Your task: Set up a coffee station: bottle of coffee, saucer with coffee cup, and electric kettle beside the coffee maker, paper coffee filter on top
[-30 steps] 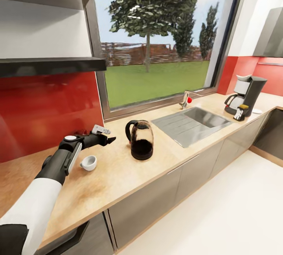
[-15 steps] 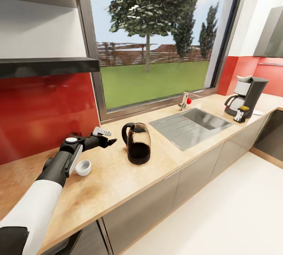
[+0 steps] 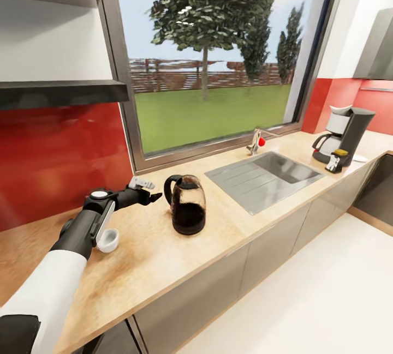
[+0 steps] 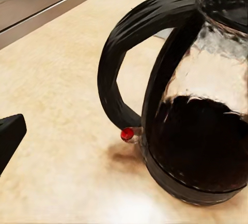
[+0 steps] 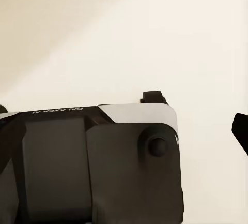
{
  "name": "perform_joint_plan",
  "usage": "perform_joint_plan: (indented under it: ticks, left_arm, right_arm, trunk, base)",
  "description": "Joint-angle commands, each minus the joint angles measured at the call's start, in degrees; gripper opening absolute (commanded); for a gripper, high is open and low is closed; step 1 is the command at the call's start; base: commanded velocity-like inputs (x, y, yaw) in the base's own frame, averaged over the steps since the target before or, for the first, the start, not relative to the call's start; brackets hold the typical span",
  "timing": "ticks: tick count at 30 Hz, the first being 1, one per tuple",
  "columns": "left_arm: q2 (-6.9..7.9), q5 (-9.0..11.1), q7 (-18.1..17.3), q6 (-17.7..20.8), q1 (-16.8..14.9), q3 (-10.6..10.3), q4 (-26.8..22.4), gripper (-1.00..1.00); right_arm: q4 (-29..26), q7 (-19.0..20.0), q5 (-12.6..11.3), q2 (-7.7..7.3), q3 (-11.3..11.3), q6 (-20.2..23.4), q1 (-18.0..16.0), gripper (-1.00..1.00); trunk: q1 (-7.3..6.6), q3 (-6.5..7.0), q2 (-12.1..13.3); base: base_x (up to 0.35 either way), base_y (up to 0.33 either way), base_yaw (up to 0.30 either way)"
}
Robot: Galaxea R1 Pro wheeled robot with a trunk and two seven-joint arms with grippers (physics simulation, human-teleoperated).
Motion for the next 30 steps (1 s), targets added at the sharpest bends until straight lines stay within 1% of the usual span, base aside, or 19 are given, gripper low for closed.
perform_joint_plan:
  ticks: [1, 4, 5, 7, 9, 11, 13, 19, 22, 26, 30]
  left_arm:
    - [0.00, -0.5, -0.3, 0.1, -0.1, 0.0, -0.1, 1.00]
    - [-0.17, -0.5, -0.3, 0.1, 0.0, -0.1, 0.0, 1.00]
    - [-0.90, -0.6, -0.3, 0.0, 0.3, -0.1, 0.4, 1.00]
    - [-1.15, -0.7, -0.3, 0.0, 0.8, -0.1, 1.0, 1.00]
    - [-1.19, -0.8, -0.3, -0.4, 1.2, 0.0, 1.1, 1.00]
    - [-1.14, -0.9, -0.3, -2.0, 1.4, 0.1, 1.5, 1.00]
    - [-1.13, -0.9, -0.3, -3.7, 1.5, 0.1, 3.4, 1.00]
    - [-1.15, -0.9, -0.2, -4.2, 1.5, 0.1, 4.5, 1.00]
    - [-1.40, -0.8, 0.4, -4.6, 2.4, 0.0, 4.6, 1.00]
    - [-1.51, -0.8, 0.3, -4.5, 2.5, 0.1, 4.5, 1.00]
    - [-1.60, -0.7, 0.3, -4.3, 2.7, 0.4, 4.4, 1.00]
  right_arm:
    - [-0.1, -0.3, -0.5, 0.01, 0.5, 0.4, 0.0, 1.00]
    - [-0.1, -0.3, -0.5, 0.01, 0.5, 0.4, 0.0, 1.00]
    - [-0.1, -0.3, -0.5, 0.01, 0.5, 0.4, 0.1, 1.00]
    - [-0.1, -0.3, -0.5, 0.01, 0.5, 0.4, 0.1, 1.00]
    - [-0.1, -0.3, -0.5, 0.03, 0.5, 0.4, 0.2, 1.00]
    - [-0.1, -0.3, -0.5, 0.07, 0.5, 0.4, 0.2, 1.00]
    - [-0.1, -0.3, -0.5, 0.09, 0.5, 0.4, 0.2, 1.00]
    - [-0.1, -0.3, -0.5, 0.03, 0.5, 0.4, 0.3, 1.00]
    - [-0.1, -0.5, -0.2, 1.00, 0.8, 0.4, 1.2, 1.00]
    - [-0.2, -0.5, -0.2, 1.45, 0.8, 0.4, 1.0, 1.00]
    - [-0.3, -0.2, -0.3, 1.72, 0.8, -0.9, 1.1, 1.00]
  trunk:
    - [0.05, -0.13, -0.1]
    - [0.05, -0.13, -0.1]
    - [0.05, -0.13, -0.1]
    - [0.05, -0.13, -0.1]
    - [0.05, -0.13, -0.1]
    - [0.05, -0.13, -0.1]
    - [0.05, -0.13, -0.1]
    - [0.05, -0.13, -0.1]
    - [0.05, -0.13, -0.1]
    - [0.05, -0.13, -0.1]
    - [0.05, -0.13, -0.1]
  base:
    - [0.111, -0.047, 0.000]
    - [0.049, -0.020, 0.000]
    - [0.023, -0.003, 0.000]
    - [0.091, -0.001, 0.000]
    - [0.155, 0.000, 0.000]
    - [0.169, 0.000, 0.000]
    - [0.173, 0.000, 0.000]
    - [0.172, 0.000, 0.000]
    - [0.000, 0.000, 0.000]
    - [0.000, 0.000, 0.000]
    - [0.000, 0.000, 0.000]
